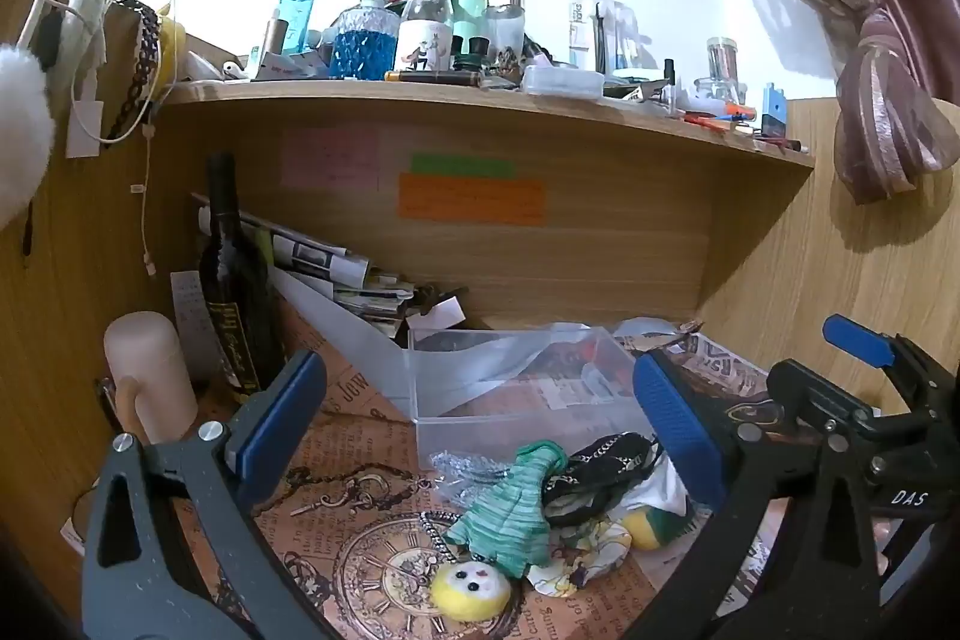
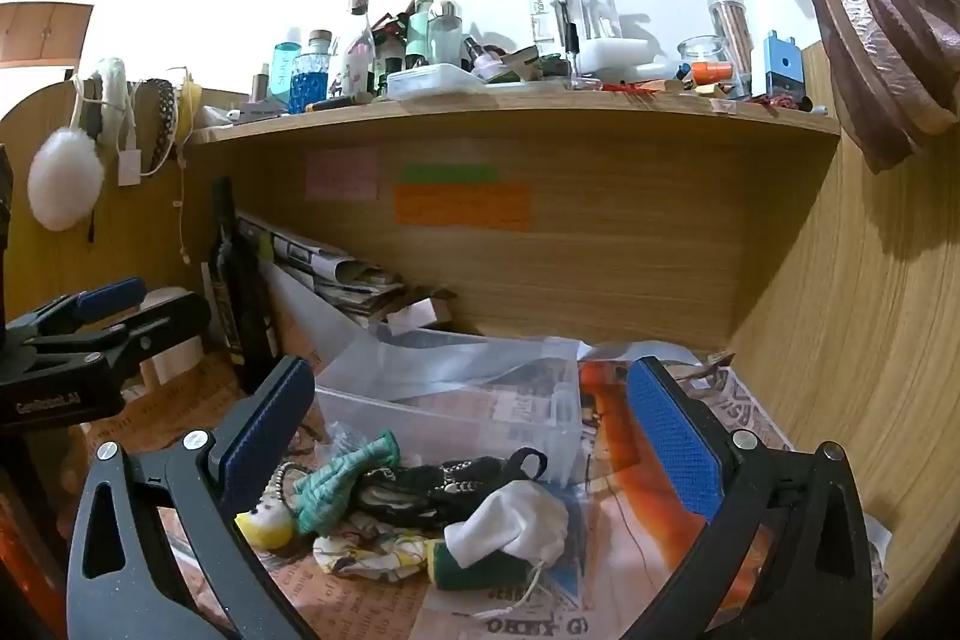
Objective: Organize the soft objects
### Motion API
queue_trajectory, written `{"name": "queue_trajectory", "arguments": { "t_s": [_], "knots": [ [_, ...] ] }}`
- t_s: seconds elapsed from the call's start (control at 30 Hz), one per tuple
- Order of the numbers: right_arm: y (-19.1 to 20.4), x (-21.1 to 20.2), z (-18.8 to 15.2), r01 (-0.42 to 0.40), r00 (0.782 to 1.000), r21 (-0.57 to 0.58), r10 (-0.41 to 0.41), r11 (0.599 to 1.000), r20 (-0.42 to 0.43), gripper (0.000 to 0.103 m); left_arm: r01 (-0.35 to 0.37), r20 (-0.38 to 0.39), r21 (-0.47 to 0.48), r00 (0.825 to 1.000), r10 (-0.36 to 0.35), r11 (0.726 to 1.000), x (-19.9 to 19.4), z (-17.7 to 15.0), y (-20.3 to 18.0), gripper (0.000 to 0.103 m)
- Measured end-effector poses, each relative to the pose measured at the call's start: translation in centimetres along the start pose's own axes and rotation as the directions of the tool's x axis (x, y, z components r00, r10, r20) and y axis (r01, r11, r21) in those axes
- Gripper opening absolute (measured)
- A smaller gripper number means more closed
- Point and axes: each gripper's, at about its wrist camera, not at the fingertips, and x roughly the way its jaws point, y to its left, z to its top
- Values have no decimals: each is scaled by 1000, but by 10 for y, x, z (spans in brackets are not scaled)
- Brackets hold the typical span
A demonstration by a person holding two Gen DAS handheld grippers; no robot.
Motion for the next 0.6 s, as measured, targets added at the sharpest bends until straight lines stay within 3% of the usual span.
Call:
{"name": "queue_trajectory", "arguments": {
  "t_s": [0.6],
  "knots": [
    [1, 0, 1, 11, 1000, 0, -11, 1000, 2, 103, 25, 8, 24, 1000, -25, 999, 0, 1, -4, 103]
  ]
}}
